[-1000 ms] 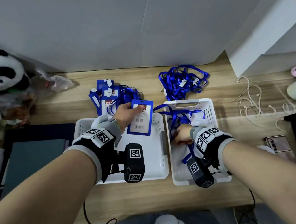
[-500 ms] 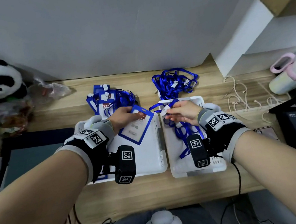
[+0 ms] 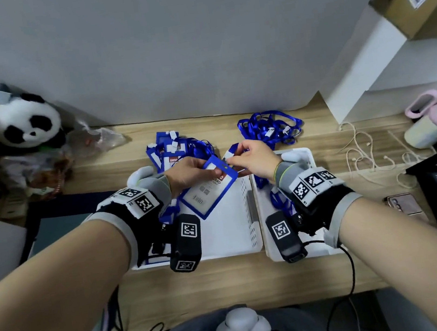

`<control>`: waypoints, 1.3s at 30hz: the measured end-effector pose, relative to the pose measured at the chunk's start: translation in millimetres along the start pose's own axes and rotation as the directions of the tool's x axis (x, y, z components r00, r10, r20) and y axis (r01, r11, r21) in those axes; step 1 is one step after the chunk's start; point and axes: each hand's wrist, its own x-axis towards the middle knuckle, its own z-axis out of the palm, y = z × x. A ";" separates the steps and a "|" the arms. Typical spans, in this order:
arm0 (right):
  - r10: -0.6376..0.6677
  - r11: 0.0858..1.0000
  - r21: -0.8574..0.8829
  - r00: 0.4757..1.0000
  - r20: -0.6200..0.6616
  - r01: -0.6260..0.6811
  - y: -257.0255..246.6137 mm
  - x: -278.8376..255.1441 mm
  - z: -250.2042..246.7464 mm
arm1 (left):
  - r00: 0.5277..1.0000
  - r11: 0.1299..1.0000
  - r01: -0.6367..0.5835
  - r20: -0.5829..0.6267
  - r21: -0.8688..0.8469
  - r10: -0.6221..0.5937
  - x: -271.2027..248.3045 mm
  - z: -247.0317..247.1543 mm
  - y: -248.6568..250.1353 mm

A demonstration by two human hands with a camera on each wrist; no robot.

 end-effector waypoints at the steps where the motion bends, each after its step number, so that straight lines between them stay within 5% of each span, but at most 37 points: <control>1: 0.004 1.000 0.010 1.000 0.004 -0.004 -0.3 0.5 2.6 | 1.000 1.000 0.005 -0.010 0.018 -0.004 -0.8 -1.9 -2.3; 19: 0.067 0.996 0.051 0.997 0.024 -0.068 -11.4 -1.8 22.6 | 0.998 1.000 -0.003 -0.060 0.001 0.003 -4.9 -14.7 -19.1; 29: 0.038 0.994 0.092 0.966 0.256 -0.064 -10.8 -8.8 27.1 | 0.997 0.997 -0.048 -0.071 -0.058 0.044 -5.7 -19.3 -21.5; 39: 0.003 0.997 0.070 0.994 0.111 -0.011 -7.5 -4.3 31.8 | 0.998 0.996 -0.040 -0.052 -0.076 0.036 -7.5 -18.4 -22.3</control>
